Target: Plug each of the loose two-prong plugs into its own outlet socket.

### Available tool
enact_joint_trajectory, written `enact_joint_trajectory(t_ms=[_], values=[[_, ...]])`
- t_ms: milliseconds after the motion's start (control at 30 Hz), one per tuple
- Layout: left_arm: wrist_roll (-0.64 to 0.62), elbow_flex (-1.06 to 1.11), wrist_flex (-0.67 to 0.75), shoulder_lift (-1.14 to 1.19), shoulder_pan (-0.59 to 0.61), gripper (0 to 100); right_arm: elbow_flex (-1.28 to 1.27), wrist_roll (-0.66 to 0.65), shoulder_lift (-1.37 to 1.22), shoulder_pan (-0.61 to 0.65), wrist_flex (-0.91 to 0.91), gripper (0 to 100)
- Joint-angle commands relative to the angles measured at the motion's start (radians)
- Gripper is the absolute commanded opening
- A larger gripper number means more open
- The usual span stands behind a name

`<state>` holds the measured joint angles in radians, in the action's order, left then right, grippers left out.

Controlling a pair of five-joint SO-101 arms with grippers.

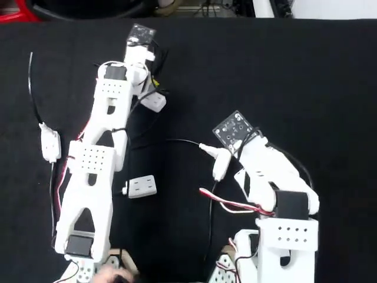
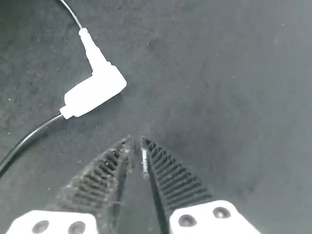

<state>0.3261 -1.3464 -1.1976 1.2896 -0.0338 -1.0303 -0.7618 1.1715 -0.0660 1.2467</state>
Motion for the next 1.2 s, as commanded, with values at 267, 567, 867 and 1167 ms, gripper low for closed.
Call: enact_joint_trajectory(t_ms=[267, 567, 867, 1167], values=[[0.218, -0.236, -0.531, -0.063, 0.035, 4, 0.012, 0.011, 0.012, -0.017, -0.021, 1.3], [0.129, -0.177, -0.568, -0.107, 0.094, 3, 0.012, 0.029, 0.002, -0.017, -0.021, 1.3], [0.040, 0.407, -0.566, -0.511, 0.058, 3, 0.119, 0.091, -0.283, -0.017, -0.043, 1.3], [-0.336, 0.895, -0.532, -1.000, -0.036, 3, 0.288, 0.175, -0.736, -0.011, -0.195, 1.4]])
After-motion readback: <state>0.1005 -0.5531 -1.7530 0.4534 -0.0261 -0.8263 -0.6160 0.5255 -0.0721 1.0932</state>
